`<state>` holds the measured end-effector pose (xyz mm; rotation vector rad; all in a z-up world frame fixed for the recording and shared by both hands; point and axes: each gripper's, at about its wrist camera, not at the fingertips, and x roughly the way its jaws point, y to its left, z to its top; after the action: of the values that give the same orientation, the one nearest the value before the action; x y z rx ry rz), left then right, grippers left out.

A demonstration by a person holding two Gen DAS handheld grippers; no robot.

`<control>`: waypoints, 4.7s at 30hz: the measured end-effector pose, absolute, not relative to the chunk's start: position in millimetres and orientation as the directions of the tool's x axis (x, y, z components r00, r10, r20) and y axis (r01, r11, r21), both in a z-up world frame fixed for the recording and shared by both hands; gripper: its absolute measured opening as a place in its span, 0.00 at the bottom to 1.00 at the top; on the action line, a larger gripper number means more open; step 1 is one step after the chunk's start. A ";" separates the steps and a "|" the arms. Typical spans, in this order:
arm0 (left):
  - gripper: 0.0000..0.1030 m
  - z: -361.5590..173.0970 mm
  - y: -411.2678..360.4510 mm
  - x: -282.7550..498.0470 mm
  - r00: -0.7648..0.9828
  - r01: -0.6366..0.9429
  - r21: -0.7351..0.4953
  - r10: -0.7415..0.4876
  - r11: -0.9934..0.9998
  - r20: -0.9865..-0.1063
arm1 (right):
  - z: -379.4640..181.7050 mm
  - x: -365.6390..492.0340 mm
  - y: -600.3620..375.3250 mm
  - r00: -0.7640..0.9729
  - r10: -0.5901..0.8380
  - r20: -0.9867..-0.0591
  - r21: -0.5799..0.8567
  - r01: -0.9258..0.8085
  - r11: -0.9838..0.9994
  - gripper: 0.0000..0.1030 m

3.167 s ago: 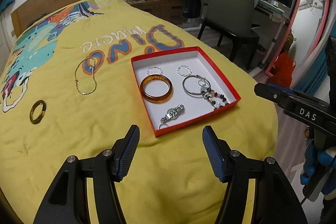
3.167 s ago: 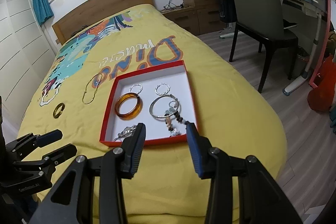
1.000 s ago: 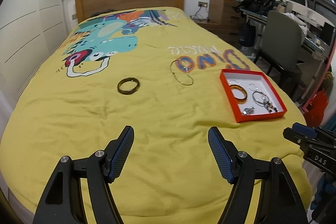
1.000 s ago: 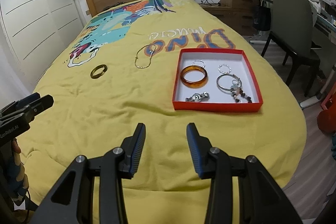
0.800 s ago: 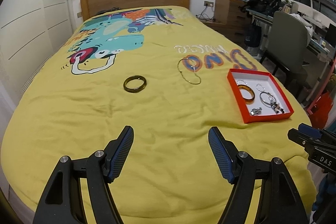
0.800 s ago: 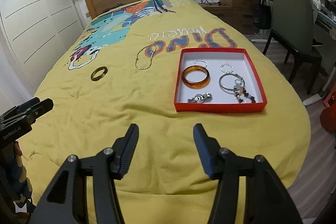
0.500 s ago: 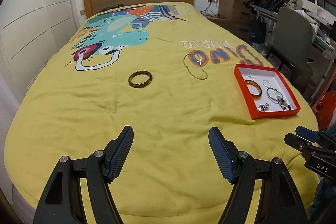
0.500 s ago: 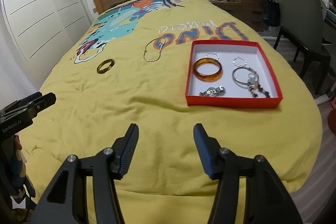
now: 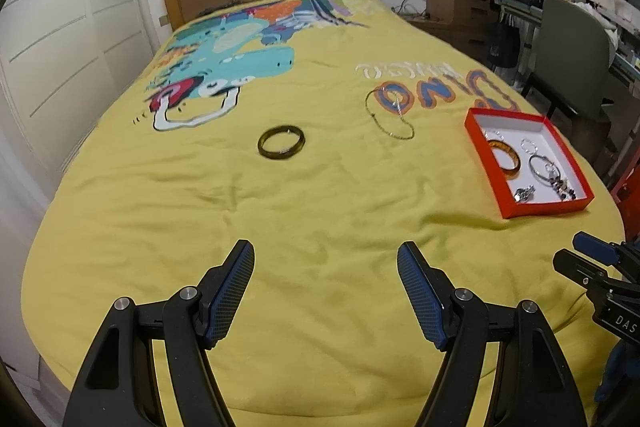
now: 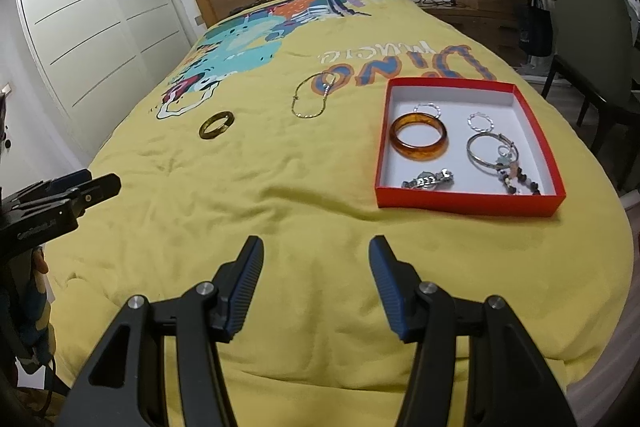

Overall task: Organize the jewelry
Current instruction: 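Withdraw both open tools from the box back over the bed, then grasp the dark brown bangle with the left tool while the right tool grasps the silver chain, then carry the dark bangle and silver chain into the red box and open both tools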

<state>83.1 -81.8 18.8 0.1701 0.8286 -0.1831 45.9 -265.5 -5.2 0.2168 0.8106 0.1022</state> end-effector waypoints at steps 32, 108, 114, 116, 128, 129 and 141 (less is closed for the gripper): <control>0.75 -44.1 -30.2 254.6 0.536 0.183 -0.012 -0.110 0.983 -0.837 | -14.3 237.7 -252.4 0.631 0.200 -0.750 0.159 -0.122 0.980 0.52; 0.08 -34.5 -89.0 234.9 0.544 0.292 -0.093 -0.246 0.952 -0.802 | 7.7 219.6 -232.1 0.612 0.291 -0.735 0.267 -0.134 0.954 0.02; 0.08 -8.4 -93.1 197.7 0.573 0.305 -0.091 -0.259 0.948 -0.778 | 29.6 182.1 -236.4 0.639 0.283 -0.716 0.263 -0.129 0.956 0.02; 0.08 -0.5 -93.2 186.0 0.581 0.310 -0.091 -0.264 0.947 -0.770 | 35.4 171.1 -237.1 0.646 0.278 -0.711 0.260 -0.127 0.957 0.02; 0.08 41.5 -97.6 128.2 0.642 0.344 -0.069 -0.288 0.937 -0.710 | 69.8 110.6 -236.9 0.693 0.261 -0.672 0.248 -0.121 0.961 0.02; 0.08 44.6 -97.9 124.4 0.646 0.346 -0.068 -0.290 0.936 -0.706 | 71.7 107.2 -236.7 0.696 0.260 -0.669 0.247 -0.122 0.961 0.02; 0.08 66.9 -105.4 88.8 0.678 0.369 -0.035 -0.295 0.929 -0.673 | 91.0 59.3 -247.6 0.734 0.246 -0.633 0.245 -0.112 0.963 0.02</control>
<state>88.8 -105.4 66.9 0.1067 0.7371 -0.3741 59.3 -247.6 91.0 0.1956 0.7209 0.1983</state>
